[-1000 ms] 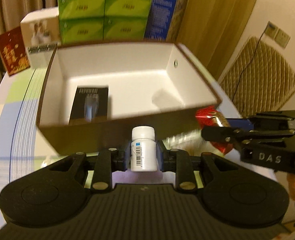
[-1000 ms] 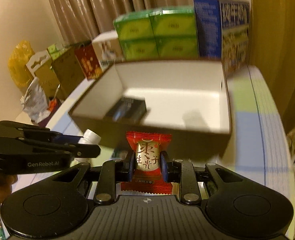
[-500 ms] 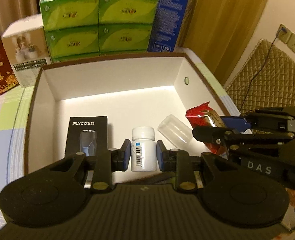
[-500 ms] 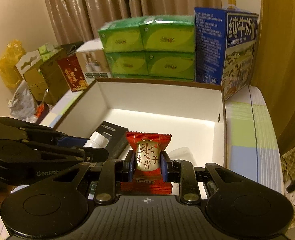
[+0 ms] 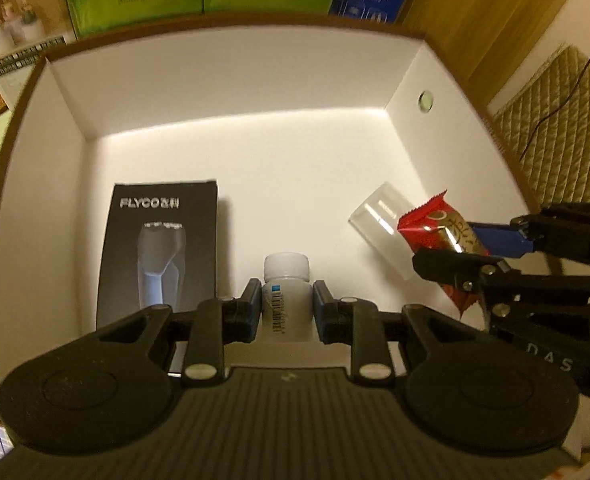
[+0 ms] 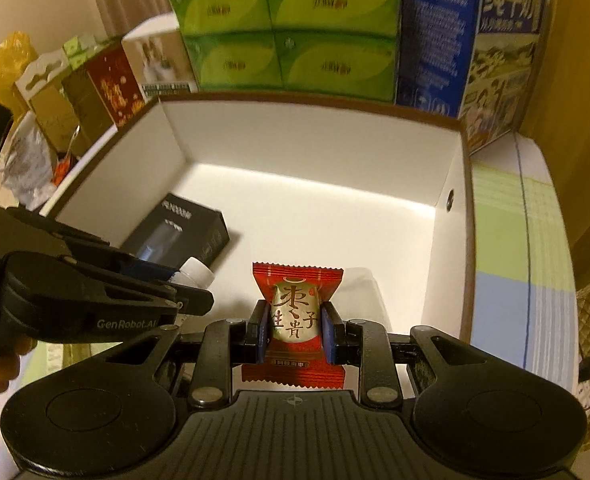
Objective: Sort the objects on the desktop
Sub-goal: 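Carry the pill bottle and red candy packet over the open box with both tools, then lower the pill bottle and candy packet into the box and open both tools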
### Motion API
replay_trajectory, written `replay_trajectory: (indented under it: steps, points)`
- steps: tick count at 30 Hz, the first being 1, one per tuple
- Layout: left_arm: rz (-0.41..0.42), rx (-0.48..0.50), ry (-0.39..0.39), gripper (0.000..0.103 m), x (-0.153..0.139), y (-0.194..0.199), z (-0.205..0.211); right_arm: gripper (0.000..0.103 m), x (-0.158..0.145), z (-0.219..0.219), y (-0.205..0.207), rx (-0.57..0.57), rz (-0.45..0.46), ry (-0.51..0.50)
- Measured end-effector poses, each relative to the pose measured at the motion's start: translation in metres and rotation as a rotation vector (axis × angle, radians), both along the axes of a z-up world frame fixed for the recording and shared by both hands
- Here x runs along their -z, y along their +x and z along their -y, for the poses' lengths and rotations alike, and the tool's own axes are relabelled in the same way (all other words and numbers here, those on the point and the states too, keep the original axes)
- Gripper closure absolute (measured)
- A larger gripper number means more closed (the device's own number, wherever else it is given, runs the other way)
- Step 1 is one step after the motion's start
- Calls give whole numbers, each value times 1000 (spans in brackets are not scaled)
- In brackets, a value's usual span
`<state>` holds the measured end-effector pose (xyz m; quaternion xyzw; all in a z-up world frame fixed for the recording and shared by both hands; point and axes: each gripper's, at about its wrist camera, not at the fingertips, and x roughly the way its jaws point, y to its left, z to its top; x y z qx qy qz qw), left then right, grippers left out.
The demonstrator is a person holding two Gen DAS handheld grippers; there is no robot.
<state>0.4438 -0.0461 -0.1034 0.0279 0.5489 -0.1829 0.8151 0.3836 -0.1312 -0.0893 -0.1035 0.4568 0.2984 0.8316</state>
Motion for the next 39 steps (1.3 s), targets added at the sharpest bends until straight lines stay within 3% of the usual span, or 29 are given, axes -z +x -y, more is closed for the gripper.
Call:
replay_trajectory:
  steps: [7,22,25,26,28,31,39]
  points:
    - [-42,20,32,81,16,5,2,80,15,-3,11,-20,-47,-20]
    - [-10,16,36,72,3,9,-11,79,18,-14,18,-50,-83,-37]
    - [10,12,54,66,-1,8,-12,78,18,-19,18,-65,-72,-47]
    - [21,15,64,65,-4,7,-13,76,17,-21,16,-76,-60,-49]
    - [33,13,70,64,-8,5,-15,60,15,-23,14,-78,-33,-61]
    - [44,-6,75,62,-14,2,-22,49,12,-24,11,-81,-2,-68]
    - [52,-55,100,40,-28,-10,-40,18,1,-20,2,-69,13,-87]
